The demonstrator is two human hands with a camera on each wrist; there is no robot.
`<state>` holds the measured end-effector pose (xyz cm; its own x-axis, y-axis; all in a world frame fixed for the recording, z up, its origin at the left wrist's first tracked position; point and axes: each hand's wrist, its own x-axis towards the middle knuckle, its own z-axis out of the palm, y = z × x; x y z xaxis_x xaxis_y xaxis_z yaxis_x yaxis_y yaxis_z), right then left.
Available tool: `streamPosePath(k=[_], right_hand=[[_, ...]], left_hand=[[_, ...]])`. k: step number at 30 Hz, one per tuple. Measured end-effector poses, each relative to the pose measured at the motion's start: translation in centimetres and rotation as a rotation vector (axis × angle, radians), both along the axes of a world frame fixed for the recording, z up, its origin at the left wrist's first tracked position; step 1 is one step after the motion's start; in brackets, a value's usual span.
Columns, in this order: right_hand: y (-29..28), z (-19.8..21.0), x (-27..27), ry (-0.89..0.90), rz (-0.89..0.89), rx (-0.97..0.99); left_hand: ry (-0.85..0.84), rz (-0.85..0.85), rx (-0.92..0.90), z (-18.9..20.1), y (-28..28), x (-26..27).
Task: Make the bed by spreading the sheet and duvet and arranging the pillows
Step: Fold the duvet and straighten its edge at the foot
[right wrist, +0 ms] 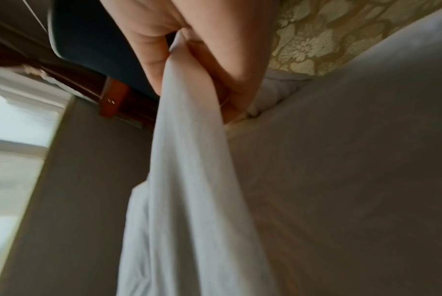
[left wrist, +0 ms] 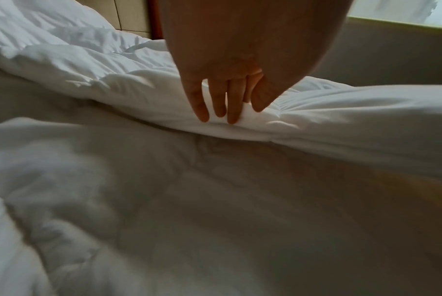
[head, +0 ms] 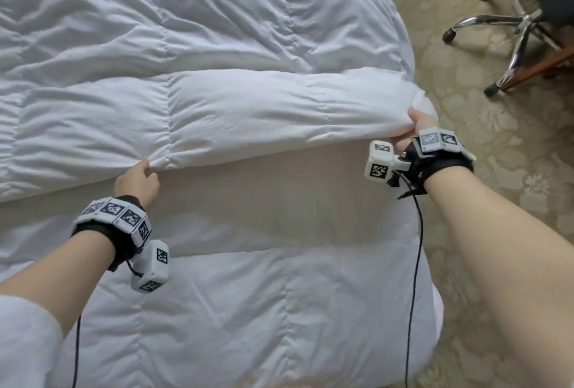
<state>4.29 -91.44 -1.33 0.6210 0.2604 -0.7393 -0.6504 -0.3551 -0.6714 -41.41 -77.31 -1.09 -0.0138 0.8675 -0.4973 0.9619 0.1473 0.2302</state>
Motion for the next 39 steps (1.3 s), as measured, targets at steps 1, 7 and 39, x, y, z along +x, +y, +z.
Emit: streamPosePath(k=[1, 7, 39], right_hand=[[-0.2, 1.2, 1.3, -0.024, -0.025, 0.005], [-6.5, 2.6, 0.6, 0.064, -0.034, -0.09], [-51.7, -4.0, -26.3, 0.219, -0.189, -0.431]], left_hand=[[-0.011, -0.014, 0.015, 0.6, -0.3, 1.0], [0.079, -0.058, 0.051, 0.8, -2.1, 2.6], [-0.001, -0.552, -0.258, -4.9, -34.5, -3.7]])
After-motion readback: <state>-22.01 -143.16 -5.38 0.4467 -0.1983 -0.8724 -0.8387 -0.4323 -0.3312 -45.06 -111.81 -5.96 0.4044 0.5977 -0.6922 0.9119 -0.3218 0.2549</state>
